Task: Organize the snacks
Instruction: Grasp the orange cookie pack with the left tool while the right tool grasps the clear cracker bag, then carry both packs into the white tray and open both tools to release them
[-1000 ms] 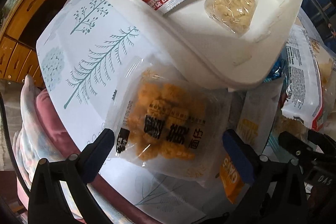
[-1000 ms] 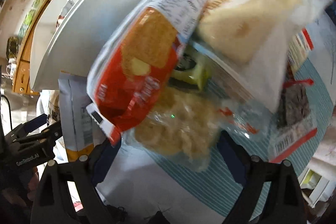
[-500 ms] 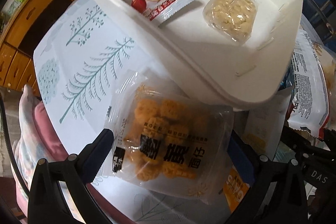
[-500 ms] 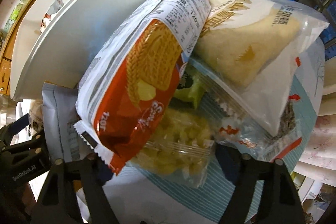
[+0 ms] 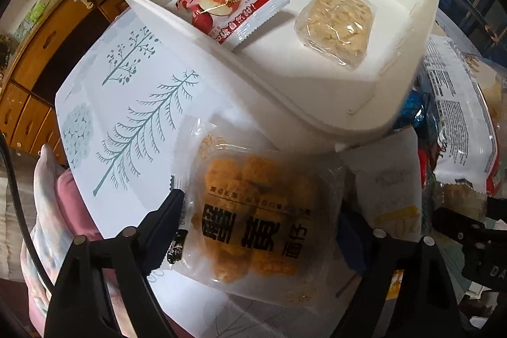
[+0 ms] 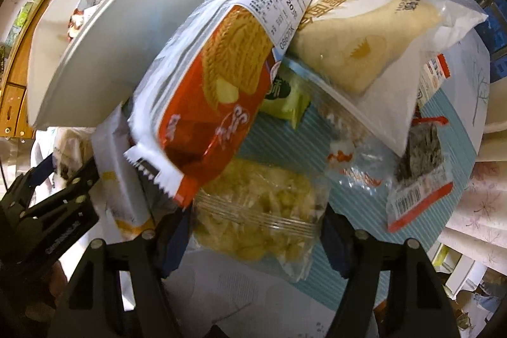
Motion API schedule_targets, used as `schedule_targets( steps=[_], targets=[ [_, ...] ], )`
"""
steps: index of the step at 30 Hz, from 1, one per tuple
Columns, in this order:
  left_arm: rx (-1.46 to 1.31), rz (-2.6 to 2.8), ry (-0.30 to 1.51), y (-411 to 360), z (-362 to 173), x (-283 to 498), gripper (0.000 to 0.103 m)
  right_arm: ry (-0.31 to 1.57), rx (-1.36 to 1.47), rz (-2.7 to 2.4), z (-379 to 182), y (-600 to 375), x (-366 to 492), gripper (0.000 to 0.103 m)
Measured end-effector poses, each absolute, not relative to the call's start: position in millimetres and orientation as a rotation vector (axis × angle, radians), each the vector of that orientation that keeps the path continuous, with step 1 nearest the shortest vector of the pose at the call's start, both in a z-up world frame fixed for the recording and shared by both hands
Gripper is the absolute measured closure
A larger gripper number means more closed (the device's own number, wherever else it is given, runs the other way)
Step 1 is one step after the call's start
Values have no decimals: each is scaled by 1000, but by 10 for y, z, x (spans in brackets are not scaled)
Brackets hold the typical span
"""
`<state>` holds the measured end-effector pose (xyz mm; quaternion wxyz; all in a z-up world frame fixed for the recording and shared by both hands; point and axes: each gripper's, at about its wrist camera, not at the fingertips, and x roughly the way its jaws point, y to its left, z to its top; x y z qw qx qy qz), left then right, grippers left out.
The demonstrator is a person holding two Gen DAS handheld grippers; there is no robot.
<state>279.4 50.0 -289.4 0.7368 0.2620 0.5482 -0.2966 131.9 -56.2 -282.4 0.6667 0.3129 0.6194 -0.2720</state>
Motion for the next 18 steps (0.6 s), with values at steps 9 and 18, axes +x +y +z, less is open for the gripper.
schedule_targets(
  steps=[9, 18],
  targets=[
    [481, -606, 1304, 676, -2811, 2750, 20, 1419, 718, -528, -2415, -655, 1291, 31],
    [300, -508, 1434, 988, -2737, 2654, 23, 1426, 794, -441, -1994, -576, 1246, 31]
  ],
)
